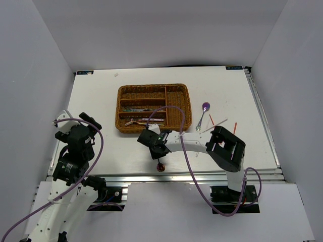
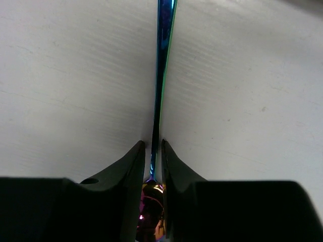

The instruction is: Sort the eating utensils into containers

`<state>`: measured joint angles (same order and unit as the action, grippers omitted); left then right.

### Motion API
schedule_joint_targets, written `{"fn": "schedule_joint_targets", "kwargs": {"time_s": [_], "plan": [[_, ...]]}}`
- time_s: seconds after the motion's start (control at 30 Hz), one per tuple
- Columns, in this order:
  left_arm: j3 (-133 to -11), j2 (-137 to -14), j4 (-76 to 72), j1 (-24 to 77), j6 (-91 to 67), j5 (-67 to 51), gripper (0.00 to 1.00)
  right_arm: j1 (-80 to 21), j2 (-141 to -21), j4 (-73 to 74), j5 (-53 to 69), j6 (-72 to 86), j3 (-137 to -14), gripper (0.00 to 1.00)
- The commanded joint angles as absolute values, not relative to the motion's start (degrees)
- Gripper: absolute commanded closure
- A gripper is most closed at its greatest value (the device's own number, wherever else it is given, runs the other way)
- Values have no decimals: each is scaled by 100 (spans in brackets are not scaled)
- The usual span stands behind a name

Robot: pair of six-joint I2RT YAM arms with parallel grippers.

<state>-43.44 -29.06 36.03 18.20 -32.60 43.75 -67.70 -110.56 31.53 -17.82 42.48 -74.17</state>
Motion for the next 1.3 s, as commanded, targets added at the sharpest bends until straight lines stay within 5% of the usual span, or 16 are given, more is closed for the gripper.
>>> {"fn": "schedule_joint_targets", "kwargs": {"time_s": [0.0,0.3,0.5,1.27], "plan": [[-4333,-2892,3691,1837,-3287,4482,2,-6987,-11285,3928,-1696,4395,-7373,74],[-4333,-2804,3700,1837,-3296,4500,2,-7075,-11547,3946,-1749,4359,-7418,79],[-4333,-2760,3674,1846,-3287,4448,2,-7075,-11839,4026,-1767,4298,-7629,100],[-4315,-2654,3647,1846,-3278,4403,2,-7690,-10311,3815,-2742,2999,-7515,100]]}}
